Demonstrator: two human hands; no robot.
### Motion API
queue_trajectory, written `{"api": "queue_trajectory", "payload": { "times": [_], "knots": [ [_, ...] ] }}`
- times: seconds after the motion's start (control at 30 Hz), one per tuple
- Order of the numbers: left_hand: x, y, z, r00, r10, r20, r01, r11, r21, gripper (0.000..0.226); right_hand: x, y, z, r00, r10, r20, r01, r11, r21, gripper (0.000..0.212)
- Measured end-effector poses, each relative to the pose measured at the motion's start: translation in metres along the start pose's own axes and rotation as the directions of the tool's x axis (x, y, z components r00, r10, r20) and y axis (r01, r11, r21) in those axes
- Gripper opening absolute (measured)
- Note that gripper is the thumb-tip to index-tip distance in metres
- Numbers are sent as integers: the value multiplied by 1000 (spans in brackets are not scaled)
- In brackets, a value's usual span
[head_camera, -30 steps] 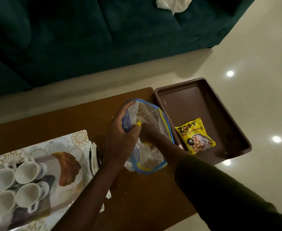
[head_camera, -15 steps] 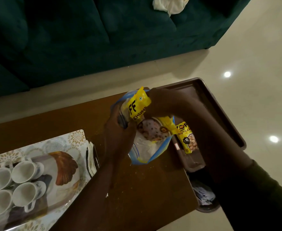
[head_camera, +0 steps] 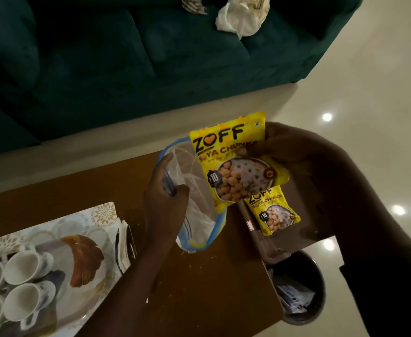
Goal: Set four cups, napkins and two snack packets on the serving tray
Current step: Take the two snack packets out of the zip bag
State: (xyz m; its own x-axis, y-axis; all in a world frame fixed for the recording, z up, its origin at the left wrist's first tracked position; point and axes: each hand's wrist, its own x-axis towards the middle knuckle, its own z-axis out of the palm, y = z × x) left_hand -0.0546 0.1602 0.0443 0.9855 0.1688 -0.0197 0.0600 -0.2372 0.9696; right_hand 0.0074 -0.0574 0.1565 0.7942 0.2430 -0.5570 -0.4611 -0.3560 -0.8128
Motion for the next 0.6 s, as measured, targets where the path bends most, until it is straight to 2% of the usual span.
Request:
{"api": "queue_trajectory", "payload": {
  "times": [0.13,0.33,0.43,0.53,0.6],
  "knots": [
    [-1,9,12,999,13,38,-11,999,-37,62,13,35,-22,1000,24,-7,-22,981,194,19],
    [5,22,24,999,29,-46,-31,999,-44,63,13,87,-65,986,155,56,-164,940,298,29],
    [12,20,21,996,22,-85,-23,1000,-5,64,7,113,-90,962,259,-82,-240,951,193,45],
    [11,18,28,996,49,-69,-48,999,21,63,5,140,-109,916,200,-348,-263,954,-144,45],
    [8,14,36,996,70,-61,-67,997,44,63,6,160,-117,877,212,-432,-343,905,-253,44]
  ]
}}
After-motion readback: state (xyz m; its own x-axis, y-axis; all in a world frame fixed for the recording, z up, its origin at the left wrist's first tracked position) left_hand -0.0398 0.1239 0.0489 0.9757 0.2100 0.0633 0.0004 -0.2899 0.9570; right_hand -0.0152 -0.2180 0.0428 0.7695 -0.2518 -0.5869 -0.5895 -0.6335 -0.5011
